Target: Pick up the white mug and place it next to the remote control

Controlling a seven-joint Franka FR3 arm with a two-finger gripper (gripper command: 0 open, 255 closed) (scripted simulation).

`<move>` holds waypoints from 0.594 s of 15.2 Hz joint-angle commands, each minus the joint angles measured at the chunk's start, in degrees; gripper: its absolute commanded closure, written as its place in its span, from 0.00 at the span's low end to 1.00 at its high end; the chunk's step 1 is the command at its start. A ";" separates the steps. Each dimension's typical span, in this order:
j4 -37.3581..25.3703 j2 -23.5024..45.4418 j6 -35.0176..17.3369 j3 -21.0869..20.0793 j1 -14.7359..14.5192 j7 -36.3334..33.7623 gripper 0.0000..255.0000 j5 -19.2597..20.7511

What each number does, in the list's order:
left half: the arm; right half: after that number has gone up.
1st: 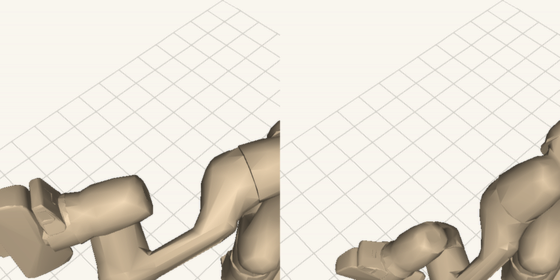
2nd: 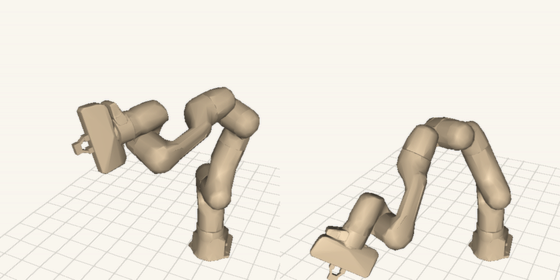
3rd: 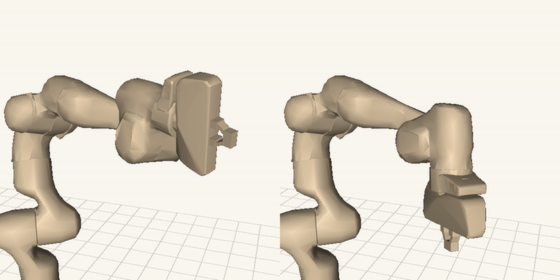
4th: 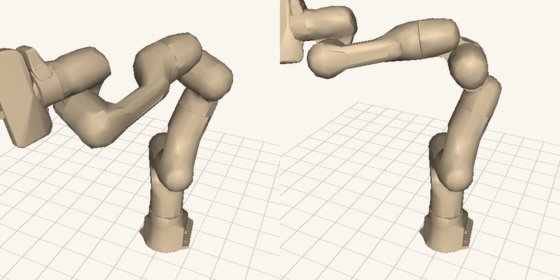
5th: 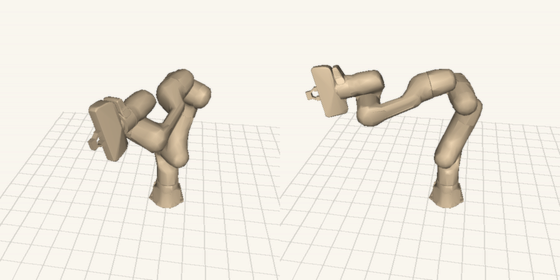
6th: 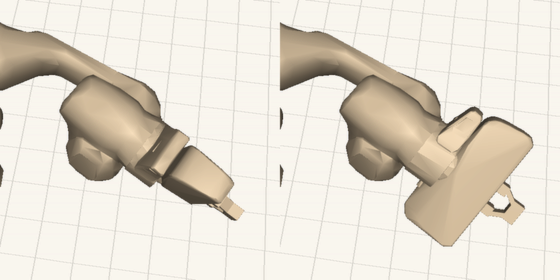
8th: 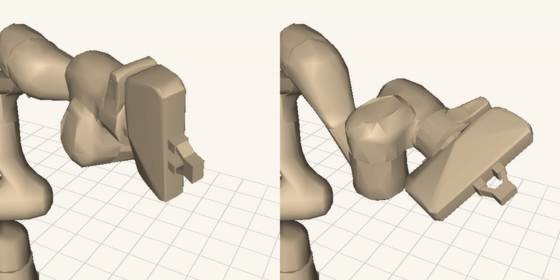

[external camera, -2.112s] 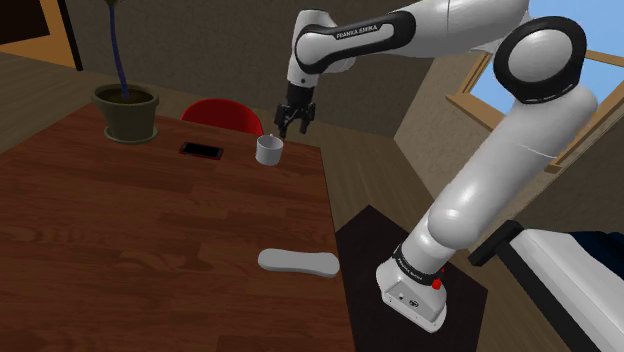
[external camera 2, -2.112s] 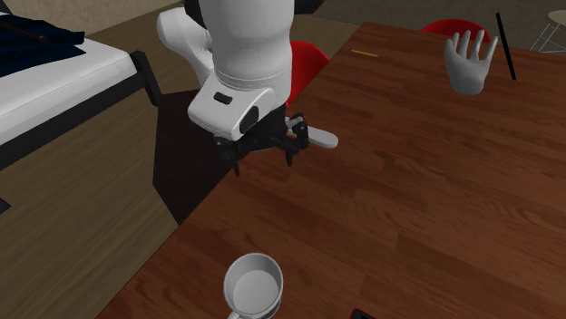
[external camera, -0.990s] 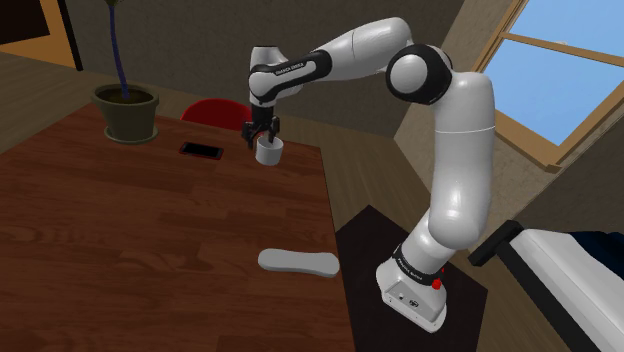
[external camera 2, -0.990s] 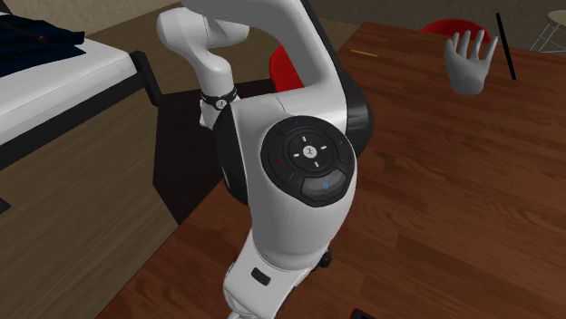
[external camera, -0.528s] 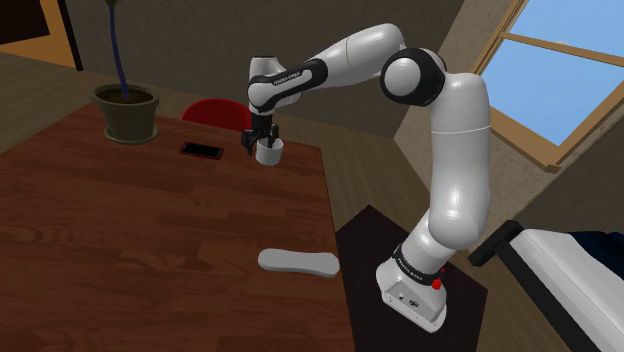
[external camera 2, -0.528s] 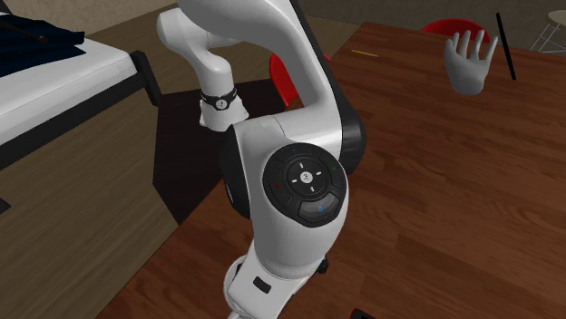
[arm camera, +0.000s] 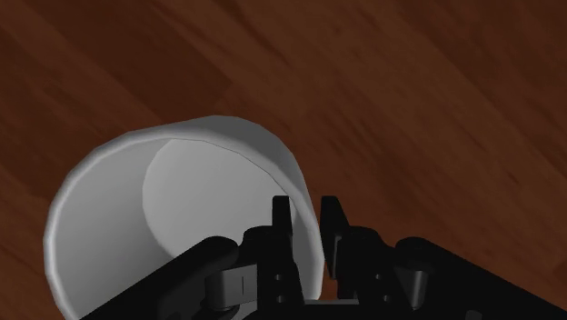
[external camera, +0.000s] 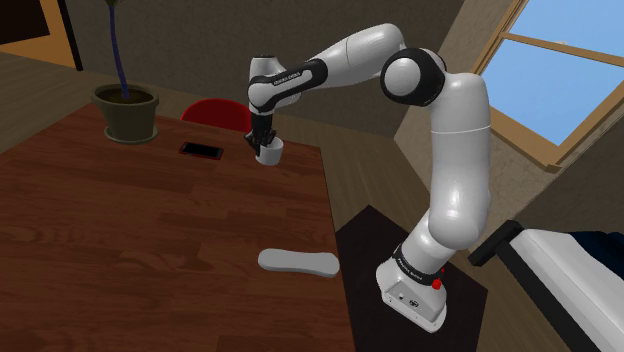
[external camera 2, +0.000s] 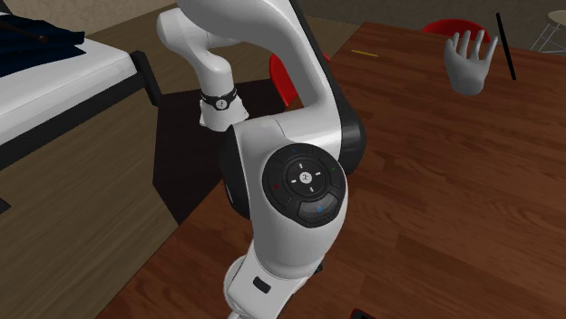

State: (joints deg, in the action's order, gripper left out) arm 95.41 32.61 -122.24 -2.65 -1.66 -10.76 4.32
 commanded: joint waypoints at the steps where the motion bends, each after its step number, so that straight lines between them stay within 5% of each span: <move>1: 0.00 0.00 0.00 0.00 0.00 0.00 1.00 0.00; 9: -0.26 -0.86 1.12 -0.04 0.02 0.08 1.00 -0.07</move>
State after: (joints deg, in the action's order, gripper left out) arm 95.25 32.08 -121.54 -2.67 -1.61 -10.67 4.27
